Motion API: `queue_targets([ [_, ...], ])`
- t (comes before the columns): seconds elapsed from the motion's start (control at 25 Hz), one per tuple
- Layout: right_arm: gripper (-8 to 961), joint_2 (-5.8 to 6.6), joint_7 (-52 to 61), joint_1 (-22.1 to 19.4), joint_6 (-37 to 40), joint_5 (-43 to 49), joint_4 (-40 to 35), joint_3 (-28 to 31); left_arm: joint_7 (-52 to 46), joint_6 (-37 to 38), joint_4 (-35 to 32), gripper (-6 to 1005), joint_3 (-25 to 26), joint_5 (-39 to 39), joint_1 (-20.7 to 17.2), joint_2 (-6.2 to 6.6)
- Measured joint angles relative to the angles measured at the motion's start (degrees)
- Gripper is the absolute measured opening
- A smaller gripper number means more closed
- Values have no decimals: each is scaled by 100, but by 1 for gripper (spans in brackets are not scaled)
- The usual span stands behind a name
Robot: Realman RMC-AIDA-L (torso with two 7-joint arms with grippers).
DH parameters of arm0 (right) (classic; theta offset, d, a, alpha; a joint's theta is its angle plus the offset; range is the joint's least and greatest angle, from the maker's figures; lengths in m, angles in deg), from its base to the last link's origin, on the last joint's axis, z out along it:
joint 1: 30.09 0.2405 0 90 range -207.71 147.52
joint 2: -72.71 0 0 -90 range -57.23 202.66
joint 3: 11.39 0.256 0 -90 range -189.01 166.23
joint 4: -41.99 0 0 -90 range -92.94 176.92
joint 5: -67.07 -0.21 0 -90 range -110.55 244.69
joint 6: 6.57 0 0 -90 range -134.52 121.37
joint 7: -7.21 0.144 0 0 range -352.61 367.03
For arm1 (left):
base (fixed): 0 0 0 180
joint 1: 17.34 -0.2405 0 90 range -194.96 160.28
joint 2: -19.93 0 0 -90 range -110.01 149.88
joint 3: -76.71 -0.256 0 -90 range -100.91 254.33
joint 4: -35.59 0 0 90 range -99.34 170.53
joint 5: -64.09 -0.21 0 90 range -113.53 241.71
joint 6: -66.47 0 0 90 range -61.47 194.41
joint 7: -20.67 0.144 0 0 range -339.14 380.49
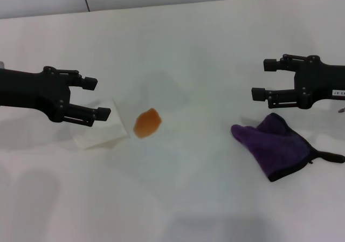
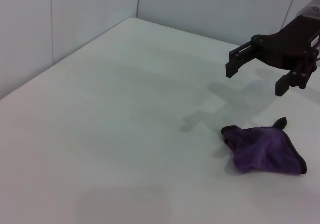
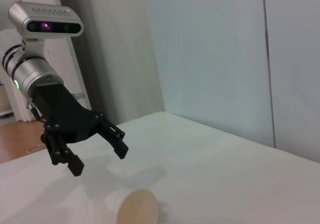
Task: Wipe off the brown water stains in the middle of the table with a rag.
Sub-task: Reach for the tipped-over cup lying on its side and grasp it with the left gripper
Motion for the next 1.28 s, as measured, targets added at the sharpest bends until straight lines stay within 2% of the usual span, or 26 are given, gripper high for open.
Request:
queue_targets([
  [0.8,864,0,-5,14,-91,0,50,0,-76,-56,0,879,0,-11,21,28],
  [1.08,864,0,-7,26,-105,0,61,0,-212,-56,0,880,0,-221,106,130],
  [1.28,863,0,-3,26,-105,-7,62,0,-280,-69,0,880,0,-586,304,193],
])
